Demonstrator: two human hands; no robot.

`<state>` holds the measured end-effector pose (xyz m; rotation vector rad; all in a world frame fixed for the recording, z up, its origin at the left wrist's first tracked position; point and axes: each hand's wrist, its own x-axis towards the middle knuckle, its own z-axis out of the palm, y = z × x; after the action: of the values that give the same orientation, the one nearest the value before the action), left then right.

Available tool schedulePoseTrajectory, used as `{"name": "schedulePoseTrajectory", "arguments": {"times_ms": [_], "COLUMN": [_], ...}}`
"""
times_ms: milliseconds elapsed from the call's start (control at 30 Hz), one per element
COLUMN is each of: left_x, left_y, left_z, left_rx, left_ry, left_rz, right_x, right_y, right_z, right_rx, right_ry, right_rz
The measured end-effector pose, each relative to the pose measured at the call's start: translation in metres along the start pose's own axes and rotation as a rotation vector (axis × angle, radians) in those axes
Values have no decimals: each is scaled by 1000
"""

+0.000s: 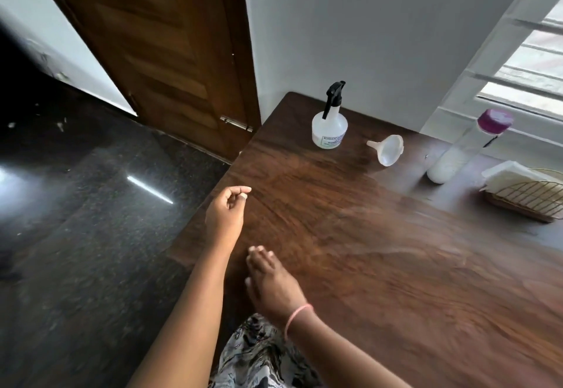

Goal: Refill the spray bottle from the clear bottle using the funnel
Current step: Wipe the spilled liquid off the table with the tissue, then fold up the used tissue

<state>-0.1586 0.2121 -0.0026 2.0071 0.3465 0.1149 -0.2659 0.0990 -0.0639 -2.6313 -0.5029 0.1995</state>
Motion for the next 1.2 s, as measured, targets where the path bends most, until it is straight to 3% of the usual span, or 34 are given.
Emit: {"name": "schedulePoseTrajectory", "arguments": {"times_ms": [100,200,267,433,500,667,800,900,967,1033,1100,1167,1200], "left_x": [-8,-17,-26,-53,-66,-110,-159,-196,-220,-244,-265,-284,-293], "left_y": [-4,-4,-1,23,33,59,80,87,94,103,112,120,127], "left_z": [-2,4,9,27,39,89,134,172,197,222,242,262,274], "left_rx": [20,-2,-14,-77,-121,-192,-176,-128,-84,-66,-31,-10,-8], "left_ry": [3,-4,-19,-66,-93,-237,-410,-593,-688,-787,-892,-1001,-1046], "left_rz": [-7,-12,-30,10,35,95,175,226,242,256,288,305,316], "right_x": [-8,-34,-53,-140,-182,-254,-280,-296,-303,-306,-305,-312,-317], "right_y": [-1,36,75,191,214,210,187,177,174,175,178,190,200], "right_z": [21,4,-17,-71,-82,-74,-72,-62,-58,-70,-92,-120,-139], "right_rx": [-122,-159,-190,-135,-142,-231,-297,-205,-14,387,1026,1670,1855], "right_ry": [-57,30,123,377,429,306,363,361,435,656,937,1118,1166], "right_rz": [-172,-201,-53,632,758,631,519,574,648,805,994,991,944]}}
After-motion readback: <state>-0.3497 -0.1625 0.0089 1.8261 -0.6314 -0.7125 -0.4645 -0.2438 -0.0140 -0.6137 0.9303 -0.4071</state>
